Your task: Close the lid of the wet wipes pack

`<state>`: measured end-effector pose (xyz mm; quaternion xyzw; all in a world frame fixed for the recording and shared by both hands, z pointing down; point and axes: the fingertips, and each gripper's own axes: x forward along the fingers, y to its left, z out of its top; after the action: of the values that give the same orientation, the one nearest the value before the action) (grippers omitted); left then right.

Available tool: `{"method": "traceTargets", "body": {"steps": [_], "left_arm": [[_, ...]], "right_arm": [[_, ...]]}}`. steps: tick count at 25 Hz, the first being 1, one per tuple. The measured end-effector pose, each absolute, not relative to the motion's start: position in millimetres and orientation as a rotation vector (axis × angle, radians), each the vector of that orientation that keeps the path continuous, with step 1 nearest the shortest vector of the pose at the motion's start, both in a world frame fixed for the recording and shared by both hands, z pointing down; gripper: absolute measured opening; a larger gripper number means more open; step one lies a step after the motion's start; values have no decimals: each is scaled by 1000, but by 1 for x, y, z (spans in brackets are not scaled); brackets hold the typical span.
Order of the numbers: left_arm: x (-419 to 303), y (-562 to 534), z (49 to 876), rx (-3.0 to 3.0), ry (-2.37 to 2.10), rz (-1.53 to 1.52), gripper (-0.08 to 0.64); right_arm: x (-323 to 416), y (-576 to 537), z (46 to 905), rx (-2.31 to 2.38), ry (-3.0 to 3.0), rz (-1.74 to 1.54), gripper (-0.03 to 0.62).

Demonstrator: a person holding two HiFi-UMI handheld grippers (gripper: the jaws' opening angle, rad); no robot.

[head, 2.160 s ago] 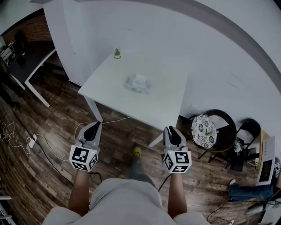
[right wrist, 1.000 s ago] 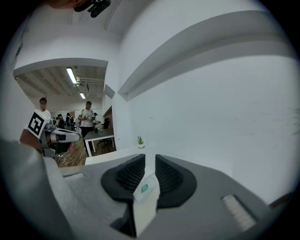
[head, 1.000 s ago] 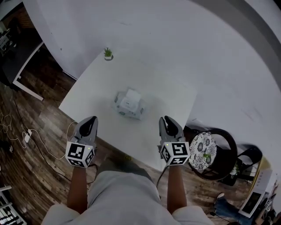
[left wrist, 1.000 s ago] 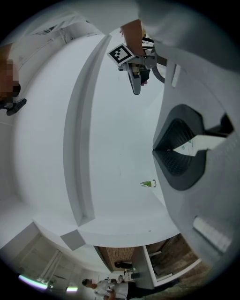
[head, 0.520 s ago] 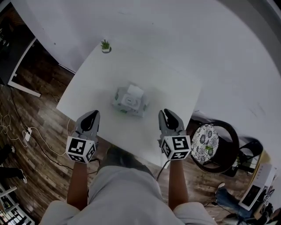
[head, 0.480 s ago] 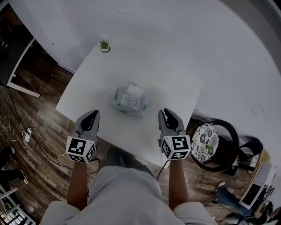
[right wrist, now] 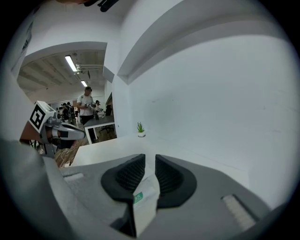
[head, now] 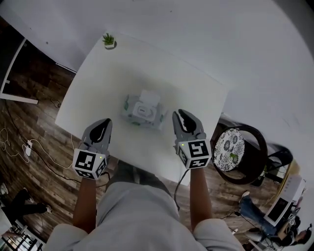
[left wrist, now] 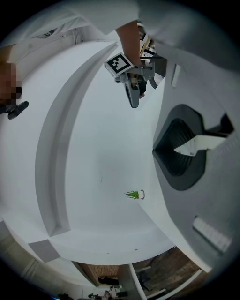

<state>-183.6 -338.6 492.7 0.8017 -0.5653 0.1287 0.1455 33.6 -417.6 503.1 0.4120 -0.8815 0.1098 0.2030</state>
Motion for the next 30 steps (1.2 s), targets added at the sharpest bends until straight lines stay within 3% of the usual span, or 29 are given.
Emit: {"method": "traceTargets", "body": {"steps": [30], "left_arm": [[-184, -394, 572, 2213, -1508, 398, 2]], "right_arm": [[-57, -504, 627, 523, -2378, 440, 74]]}}
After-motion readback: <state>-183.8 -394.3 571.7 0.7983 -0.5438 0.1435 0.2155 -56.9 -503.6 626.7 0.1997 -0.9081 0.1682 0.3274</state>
